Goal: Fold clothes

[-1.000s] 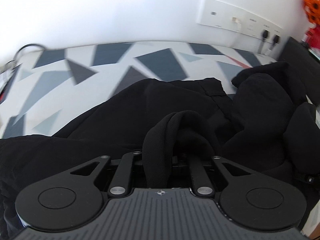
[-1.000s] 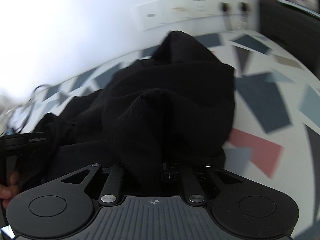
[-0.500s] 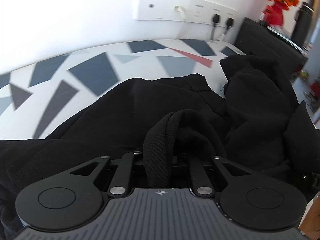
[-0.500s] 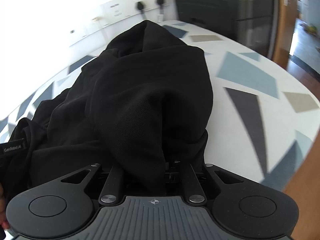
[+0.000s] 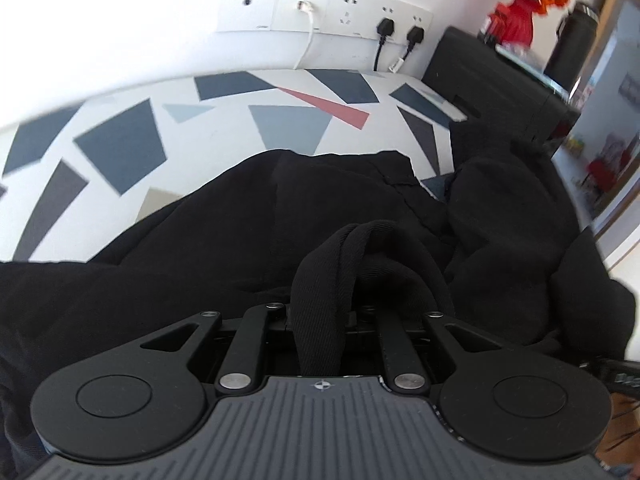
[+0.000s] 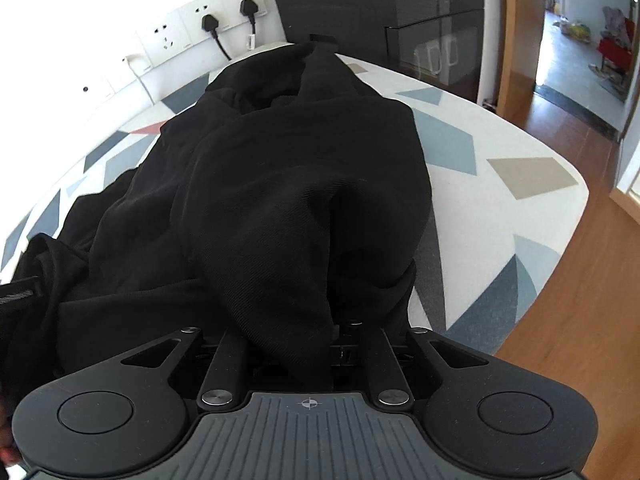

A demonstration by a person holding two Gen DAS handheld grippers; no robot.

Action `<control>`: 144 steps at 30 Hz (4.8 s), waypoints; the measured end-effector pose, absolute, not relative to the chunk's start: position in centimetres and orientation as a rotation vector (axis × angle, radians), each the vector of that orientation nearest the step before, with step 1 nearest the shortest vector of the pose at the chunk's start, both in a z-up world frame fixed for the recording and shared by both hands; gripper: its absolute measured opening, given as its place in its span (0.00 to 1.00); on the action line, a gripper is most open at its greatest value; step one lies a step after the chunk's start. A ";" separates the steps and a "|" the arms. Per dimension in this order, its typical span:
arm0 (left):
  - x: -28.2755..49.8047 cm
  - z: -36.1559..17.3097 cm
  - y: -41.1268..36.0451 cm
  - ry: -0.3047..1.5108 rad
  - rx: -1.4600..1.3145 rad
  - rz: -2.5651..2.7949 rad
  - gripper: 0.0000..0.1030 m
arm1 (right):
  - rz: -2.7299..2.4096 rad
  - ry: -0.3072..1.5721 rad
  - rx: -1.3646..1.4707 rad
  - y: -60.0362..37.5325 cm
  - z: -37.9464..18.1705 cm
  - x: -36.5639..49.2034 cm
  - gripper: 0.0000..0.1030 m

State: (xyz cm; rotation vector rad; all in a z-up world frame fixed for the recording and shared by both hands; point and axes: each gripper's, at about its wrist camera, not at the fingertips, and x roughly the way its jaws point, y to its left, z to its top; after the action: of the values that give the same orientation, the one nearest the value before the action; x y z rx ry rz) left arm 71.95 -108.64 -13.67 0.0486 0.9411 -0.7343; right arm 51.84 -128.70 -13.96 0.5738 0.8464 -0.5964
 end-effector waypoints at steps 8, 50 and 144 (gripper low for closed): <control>71.8 -12.3 -105.4 0.946 -0.027 -0.731 0.16 | -0.587 0.919 0.456 -127.4 -14.3 55.1 0.29; 71.3 -9.9 -86.4 0.852 -0.379 -0.513 0.17 | -0.485 0.990 0.142 -122.9 -7.4 57.9 0.93; 71.0 -14.9 -85.1 1.018 0.151 -0.202 0.32 | 0.278 0.970 -0.236 -110.5 -15.5 78.1 0.75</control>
State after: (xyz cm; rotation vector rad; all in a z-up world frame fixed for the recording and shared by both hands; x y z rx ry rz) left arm 71.03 -85.10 -14.94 0.1509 1.0177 -0.2018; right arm 78.09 -110.49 -15.46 -0.2365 0.9702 0.2784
